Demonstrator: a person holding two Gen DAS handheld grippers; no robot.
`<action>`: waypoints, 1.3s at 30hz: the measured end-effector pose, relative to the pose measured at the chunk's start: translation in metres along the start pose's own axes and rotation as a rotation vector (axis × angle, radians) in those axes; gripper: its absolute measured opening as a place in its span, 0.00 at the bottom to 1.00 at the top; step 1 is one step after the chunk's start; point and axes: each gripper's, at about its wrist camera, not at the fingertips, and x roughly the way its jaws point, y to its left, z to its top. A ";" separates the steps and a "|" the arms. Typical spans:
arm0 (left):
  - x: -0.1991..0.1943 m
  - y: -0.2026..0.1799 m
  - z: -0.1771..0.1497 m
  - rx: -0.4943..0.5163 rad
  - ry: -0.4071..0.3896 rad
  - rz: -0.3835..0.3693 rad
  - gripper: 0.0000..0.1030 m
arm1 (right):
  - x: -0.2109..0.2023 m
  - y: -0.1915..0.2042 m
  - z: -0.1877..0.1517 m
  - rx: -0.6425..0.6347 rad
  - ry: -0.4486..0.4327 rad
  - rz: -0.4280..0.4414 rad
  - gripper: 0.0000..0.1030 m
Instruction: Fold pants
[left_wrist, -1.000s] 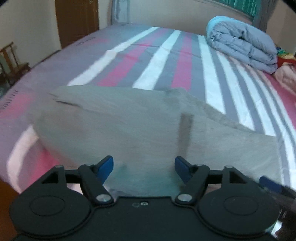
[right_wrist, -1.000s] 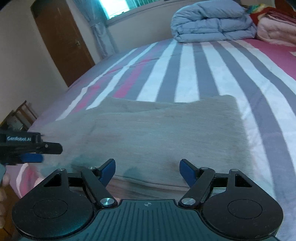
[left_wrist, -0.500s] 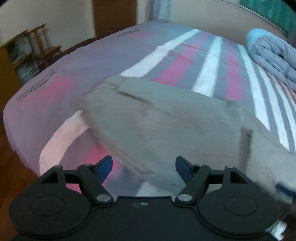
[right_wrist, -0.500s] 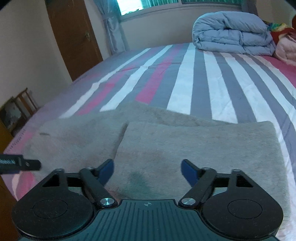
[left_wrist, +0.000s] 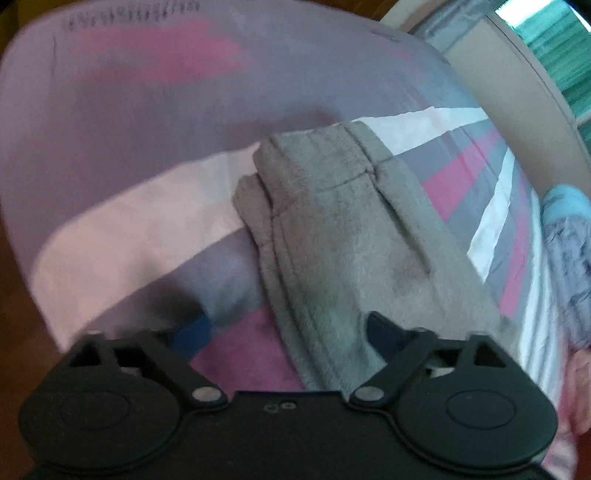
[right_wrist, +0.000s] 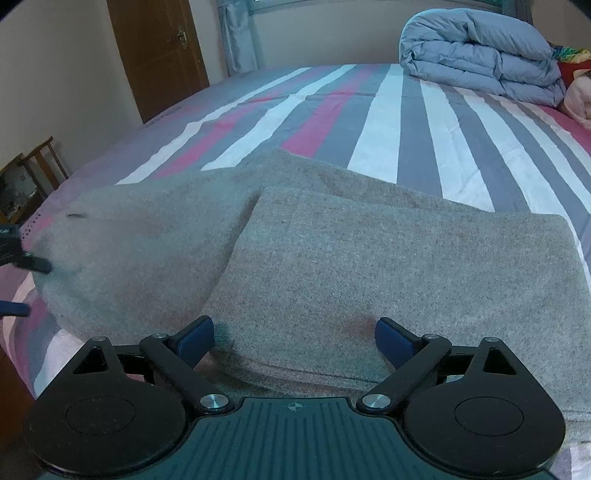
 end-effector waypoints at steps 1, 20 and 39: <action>0.002 0.003 0.002 -0.033 0.007 -0.018 0.92 | 0.000 -0.001 0.000 0.001 0.000 0.004 0.92; 0.035 0.035 0.008 -0.317 -0.022 -0.323 0.35 | 0.002 0.002 -0.005 -0.022 -0.010 0.030 1.00; -0.049 -0.039 -0.013 0.128 -0.244 -0.288 0.07 | 0.008 0.009 0.002 -0.092 0.028 -0.072 1.00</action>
